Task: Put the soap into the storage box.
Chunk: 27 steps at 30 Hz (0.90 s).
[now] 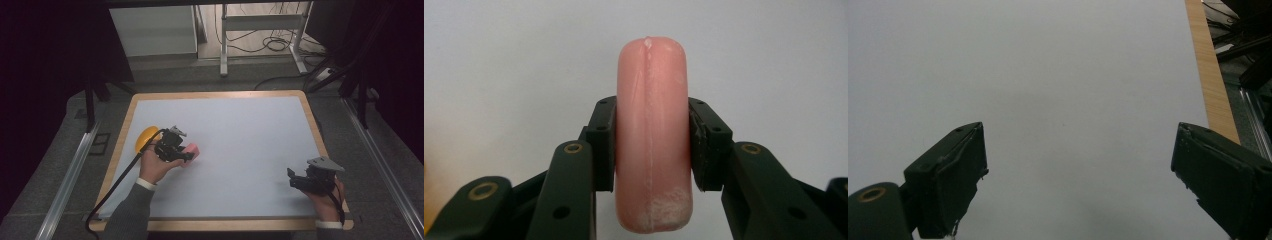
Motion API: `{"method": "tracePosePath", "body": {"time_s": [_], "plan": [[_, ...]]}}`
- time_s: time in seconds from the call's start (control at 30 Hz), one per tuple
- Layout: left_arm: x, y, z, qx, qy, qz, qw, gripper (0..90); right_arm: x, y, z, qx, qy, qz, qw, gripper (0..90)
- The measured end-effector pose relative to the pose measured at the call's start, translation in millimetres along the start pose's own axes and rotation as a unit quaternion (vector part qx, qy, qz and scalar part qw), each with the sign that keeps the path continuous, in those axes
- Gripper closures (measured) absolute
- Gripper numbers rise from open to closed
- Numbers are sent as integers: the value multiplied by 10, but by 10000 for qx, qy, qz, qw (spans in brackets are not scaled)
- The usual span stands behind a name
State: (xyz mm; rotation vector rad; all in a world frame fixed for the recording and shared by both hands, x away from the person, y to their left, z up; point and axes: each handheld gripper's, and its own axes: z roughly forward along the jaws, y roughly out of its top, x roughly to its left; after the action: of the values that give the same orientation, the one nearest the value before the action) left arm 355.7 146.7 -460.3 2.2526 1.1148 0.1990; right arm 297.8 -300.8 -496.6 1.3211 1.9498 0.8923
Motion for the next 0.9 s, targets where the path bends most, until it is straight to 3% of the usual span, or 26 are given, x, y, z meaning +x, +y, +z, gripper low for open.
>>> {"method": "tracePosePath", "body": {"time_s": [0.9], "plan": [[154,-25,-334,-253,163,-73,9995,604,8,-3,11,28,9,-19,10000,76]]}}
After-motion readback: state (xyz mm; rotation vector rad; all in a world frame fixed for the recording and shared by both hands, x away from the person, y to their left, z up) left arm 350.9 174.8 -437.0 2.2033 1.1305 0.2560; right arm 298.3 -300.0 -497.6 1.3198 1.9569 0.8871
